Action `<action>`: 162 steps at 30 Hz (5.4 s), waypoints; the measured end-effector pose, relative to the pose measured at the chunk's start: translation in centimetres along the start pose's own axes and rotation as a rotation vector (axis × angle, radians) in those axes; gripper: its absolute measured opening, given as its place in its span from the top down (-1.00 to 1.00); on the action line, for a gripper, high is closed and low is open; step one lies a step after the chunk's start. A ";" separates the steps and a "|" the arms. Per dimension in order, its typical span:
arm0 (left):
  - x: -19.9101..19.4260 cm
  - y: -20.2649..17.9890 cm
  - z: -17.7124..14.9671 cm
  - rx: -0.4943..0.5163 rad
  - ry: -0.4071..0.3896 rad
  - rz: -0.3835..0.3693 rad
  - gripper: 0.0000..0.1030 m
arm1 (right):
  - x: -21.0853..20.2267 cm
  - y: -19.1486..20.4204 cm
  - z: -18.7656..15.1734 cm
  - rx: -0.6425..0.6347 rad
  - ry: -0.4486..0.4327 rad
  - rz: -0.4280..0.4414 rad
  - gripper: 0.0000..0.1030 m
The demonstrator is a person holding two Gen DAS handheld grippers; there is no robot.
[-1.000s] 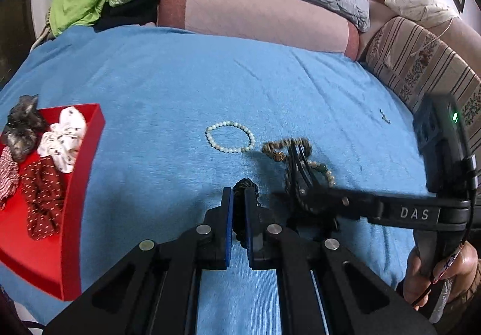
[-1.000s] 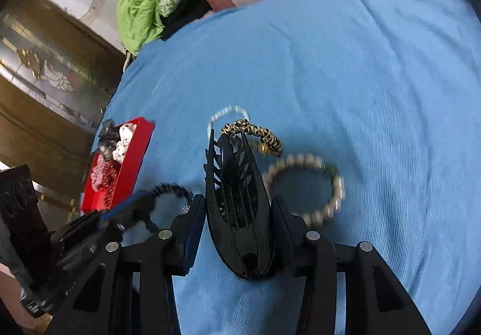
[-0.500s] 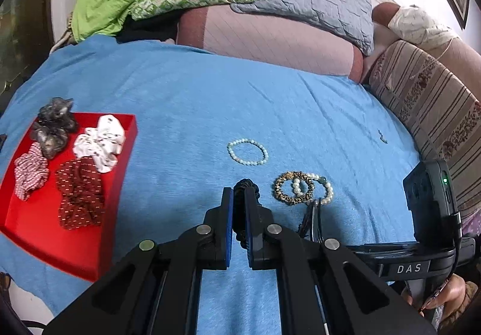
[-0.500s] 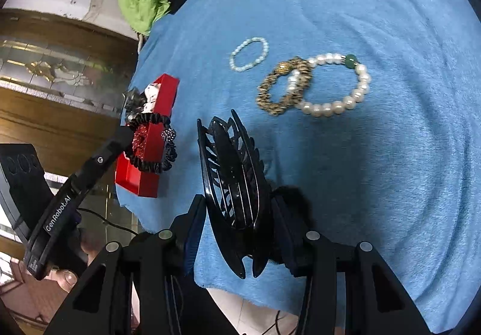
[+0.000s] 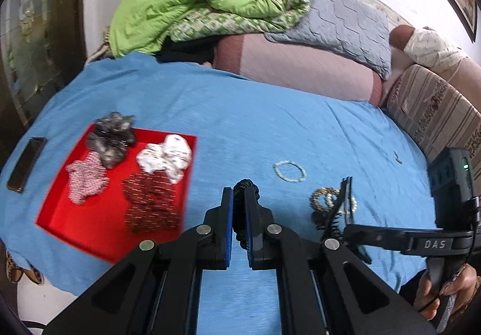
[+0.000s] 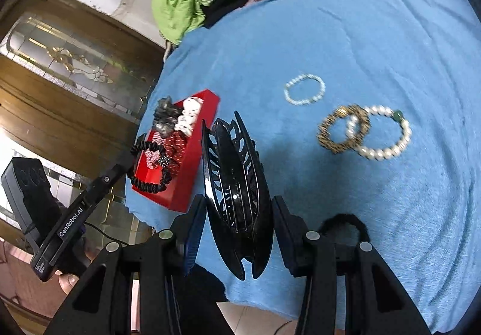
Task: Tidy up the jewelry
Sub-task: 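Carry the hair tie and claw clip over the red tray with both tools, then open both tools to drop the hair tie and claw clip into the tray, then move both open tools back to the remaining bracelets, then grasp the leopard-print bracelet with the left tool while the right tool grasps the black beaded bracelet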
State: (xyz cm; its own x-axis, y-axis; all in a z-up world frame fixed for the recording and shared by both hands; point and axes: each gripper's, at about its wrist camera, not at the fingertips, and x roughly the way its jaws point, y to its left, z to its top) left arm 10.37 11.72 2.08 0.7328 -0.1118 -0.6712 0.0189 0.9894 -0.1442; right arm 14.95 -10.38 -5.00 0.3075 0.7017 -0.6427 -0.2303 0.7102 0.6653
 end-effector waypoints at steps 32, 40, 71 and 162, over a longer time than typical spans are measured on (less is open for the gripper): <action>0.3 18.0 -0.2 -0.152 0.007 0.210 0.87 | 13.8 20.6 -1.9 -0.491 -0.016 -0.286 0.05; 3.7 21.0 -0.7 -0.176 0.073 0.253 0.87 | 18.8 20.3 -2.2 -0.494 0.050 -0.316 0.05; -0.2 20.3 1.1 -0.220 -0.016 0.297 0.19 | 19.9 20.1 -2.4 -0.504 0.046 -0.272 -0.29; 20.5 -15.0 -2.9 0.259 0.281 -0.107 0.91 | 0.6 -4.1 -7.4 -0.333 -0.154 -0.619 0.49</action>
State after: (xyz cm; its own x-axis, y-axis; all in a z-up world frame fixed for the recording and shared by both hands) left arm 23.11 -5.71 -11.62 0.5032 -0.2010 -0.8405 0.2824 0.9574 -0.0599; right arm 9.23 -12.49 -10.95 0.5937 0.1664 -0.7873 -0.2334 0.9719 0.0294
